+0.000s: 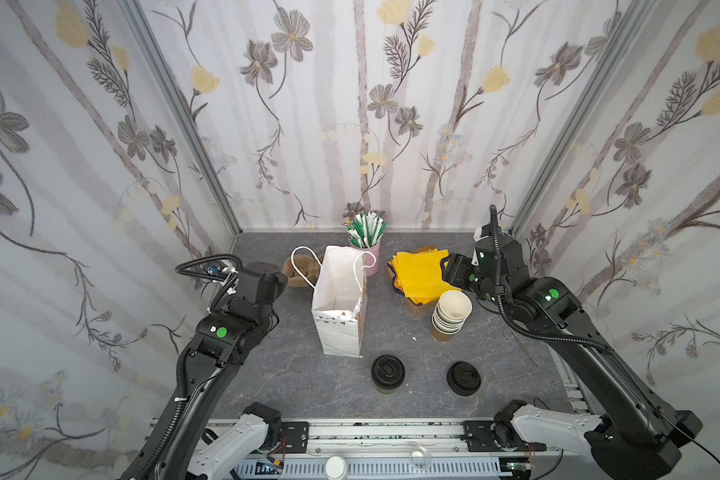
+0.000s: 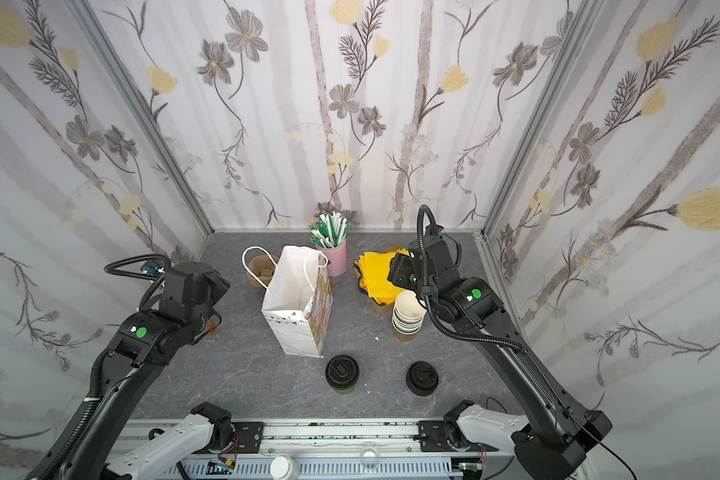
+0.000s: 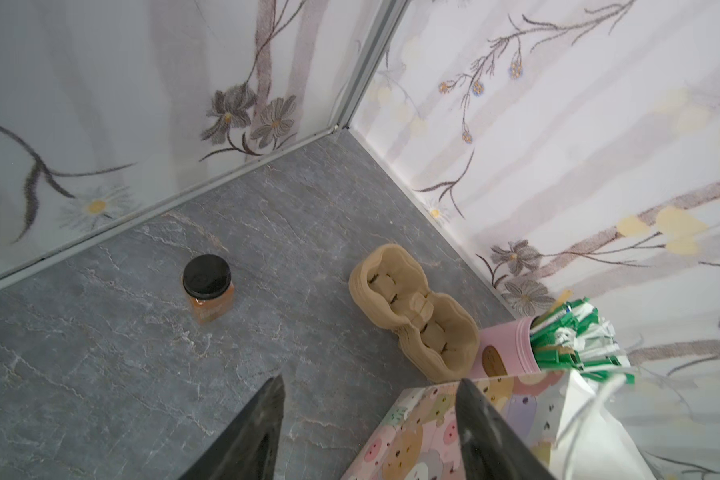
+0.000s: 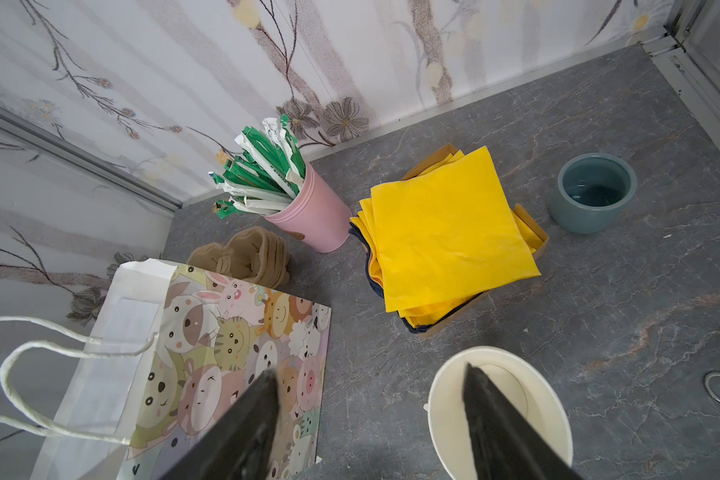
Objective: Pack the takeout coffee
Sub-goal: 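Move the left gripper to the brown pulp cup carrier while the right gripper rises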
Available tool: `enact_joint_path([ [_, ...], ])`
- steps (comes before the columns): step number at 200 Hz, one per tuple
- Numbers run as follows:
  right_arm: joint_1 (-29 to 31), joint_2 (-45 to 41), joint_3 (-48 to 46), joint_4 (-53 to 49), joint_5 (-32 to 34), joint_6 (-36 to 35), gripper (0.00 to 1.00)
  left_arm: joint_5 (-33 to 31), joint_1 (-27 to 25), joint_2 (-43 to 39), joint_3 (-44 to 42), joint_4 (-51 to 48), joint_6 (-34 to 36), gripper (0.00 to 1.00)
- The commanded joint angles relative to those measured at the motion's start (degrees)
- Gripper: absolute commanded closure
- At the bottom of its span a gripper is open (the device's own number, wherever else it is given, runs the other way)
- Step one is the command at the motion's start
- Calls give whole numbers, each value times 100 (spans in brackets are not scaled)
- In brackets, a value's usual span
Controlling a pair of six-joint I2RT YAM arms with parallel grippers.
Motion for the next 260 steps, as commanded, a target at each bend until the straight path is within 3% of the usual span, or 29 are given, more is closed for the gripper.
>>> enact_joint_path([
  [1, -108, 185, 152, 346, -160, -119, 30, 1139, 818, 378, 228, 494, 823, 33],
  [33, -337, 368, 232, 548, -248, -120, 30, 2605, 1951, 1225, 398, 865, 995, 32],
  [82, -596, 602, 321, 659, -310, -104, 30, 3559, 2469, 2390, 535, 1499, 1442, 33],
  [152, -818, 760, 396, 603, -353, 71, 31, 4128, 2447, 4286, 1804, 1510, 2150, 42],
  [188, -862, 933, 649, 248, -337, 97, 31, 4177, 2033, 5065, 2391, 1302, 2566, 47],
  [220, -871, 1035, 794, 9, -362, 178, 31, 4052, 1568, 5802, 3014, 801, 2818, 44],
  [260, -871, 1055, 833, -200, -402, 303, 32, 3991, 1362, 6274, 3325, 565, 2860, 37],
])
